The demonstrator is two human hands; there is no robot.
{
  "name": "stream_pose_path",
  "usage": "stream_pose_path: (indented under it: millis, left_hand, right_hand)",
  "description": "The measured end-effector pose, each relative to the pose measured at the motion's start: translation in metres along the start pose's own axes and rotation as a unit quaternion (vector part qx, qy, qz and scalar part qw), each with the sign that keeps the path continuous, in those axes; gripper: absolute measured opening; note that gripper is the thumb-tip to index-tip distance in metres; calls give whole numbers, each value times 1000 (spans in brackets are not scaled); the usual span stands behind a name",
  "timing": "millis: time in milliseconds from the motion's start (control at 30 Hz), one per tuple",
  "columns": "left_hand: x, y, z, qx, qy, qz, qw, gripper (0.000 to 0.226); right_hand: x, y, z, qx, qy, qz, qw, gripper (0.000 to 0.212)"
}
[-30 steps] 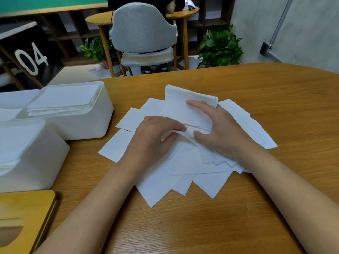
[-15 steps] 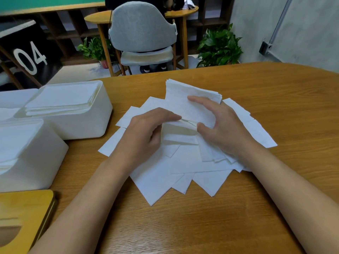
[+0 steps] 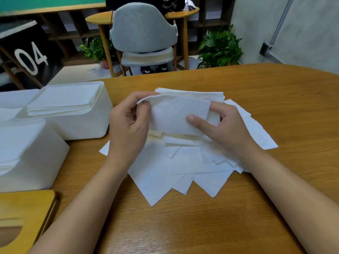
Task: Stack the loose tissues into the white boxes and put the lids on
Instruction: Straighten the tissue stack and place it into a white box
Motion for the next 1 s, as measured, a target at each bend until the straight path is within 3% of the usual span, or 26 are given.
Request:
stream_pose_path:
  millis: [200,500,633,1000]
  left_hand:
    - [5,2,15,-105,64,14,992,23]
    - [15,17,23,-212,88,13,973,35]
    - [19,19,22,-208,89,30,974,35]
    - [15,13,22,-188,97,25,977,39]
  right_hand:
    - [-8,-3,2,22,-71,-15,997,27]
    - [4,1,11,-5,-32,13,999,72]
    - [5,0,14,-24,11,7,1000,79]
    - [6,1,17,-37,2,9,999,78]
Point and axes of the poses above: each hand's wrist, its own y-axis away from the middle knuckle, its own x-axis out of the palm, z = x × y, the point moved 10 cm from there along -y, towards the middle knuckle, and after that the axes turned 12 degrees about -z, right-handed, at the moved point
